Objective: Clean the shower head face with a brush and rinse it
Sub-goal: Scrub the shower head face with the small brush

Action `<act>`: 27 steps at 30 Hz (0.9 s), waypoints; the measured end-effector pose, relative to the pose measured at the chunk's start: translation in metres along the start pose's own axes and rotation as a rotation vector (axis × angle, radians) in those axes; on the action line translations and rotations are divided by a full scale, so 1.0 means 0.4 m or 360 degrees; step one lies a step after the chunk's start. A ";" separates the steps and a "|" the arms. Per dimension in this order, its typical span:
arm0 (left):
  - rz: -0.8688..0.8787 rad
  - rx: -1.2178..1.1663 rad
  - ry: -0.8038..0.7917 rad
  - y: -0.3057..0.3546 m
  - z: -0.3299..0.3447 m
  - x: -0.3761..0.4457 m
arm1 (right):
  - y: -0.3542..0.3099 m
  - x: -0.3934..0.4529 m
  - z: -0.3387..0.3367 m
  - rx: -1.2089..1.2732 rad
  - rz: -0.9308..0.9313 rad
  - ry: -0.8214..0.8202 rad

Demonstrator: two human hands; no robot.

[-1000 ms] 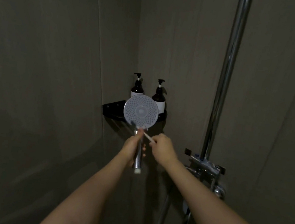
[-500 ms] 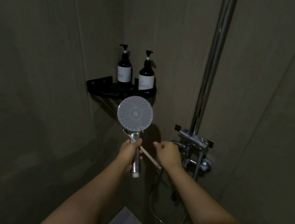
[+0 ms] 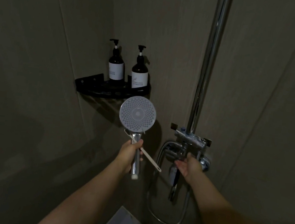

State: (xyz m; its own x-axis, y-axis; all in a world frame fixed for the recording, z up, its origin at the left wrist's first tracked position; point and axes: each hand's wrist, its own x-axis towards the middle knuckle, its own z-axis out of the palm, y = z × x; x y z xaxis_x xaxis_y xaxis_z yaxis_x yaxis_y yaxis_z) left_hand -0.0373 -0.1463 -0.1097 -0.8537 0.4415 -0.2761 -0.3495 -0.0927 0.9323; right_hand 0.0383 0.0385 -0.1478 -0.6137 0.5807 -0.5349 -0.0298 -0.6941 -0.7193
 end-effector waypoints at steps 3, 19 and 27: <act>0.0013 0.0011 0.0036 0.001 -0.005 0.012 | -0.004 0.001 0.018 0.0146 0.0097 -0.0132; -0.0017 0.0049 -0.0030 0.007 -0.032 0.052 | 0.009 0.046 0.005 0.0611 0.0292 -0.0340; -0.0062 0.0058 -0.0048 -0.007 -0.025 0.063 | -0.011 0.049 0.043 -0.0155 0.0273 -0.0119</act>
State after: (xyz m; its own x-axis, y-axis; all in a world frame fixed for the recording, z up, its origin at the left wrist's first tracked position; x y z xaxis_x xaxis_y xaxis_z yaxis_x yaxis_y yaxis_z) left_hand -0.0617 -0.1438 -0.1215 -0.8276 0.4709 -0.3056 -0.3673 -0.0427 0.9291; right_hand 0.0130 0.0455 -0.1476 -0.6603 0.4215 -0.6215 0.1545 -0.7337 -0.6617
